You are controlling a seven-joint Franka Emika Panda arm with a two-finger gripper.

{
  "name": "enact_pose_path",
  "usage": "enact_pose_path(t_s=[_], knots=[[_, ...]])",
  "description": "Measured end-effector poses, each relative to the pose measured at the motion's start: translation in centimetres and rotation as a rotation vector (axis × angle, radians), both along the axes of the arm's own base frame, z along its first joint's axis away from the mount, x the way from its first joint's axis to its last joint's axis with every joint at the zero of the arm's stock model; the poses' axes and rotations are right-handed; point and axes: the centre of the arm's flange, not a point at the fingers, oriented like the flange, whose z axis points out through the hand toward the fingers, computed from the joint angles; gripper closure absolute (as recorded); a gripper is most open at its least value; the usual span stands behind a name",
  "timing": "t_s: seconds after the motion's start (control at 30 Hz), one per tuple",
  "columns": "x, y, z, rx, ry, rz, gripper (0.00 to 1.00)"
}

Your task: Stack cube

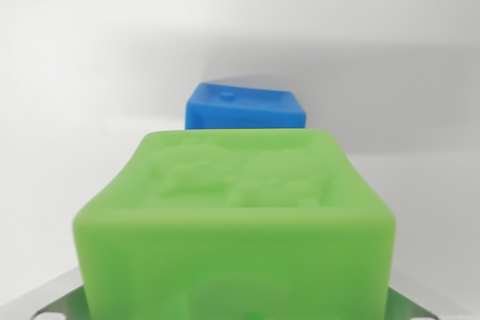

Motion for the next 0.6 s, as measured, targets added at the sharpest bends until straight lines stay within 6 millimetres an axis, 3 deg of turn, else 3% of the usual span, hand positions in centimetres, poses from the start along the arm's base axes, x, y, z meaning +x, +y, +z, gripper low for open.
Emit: enact_pose_path(t_s=[0.6], knots=[[-0.1, 0.0, -3.9, 0.001, 0.0, 0.0, 1.0]])
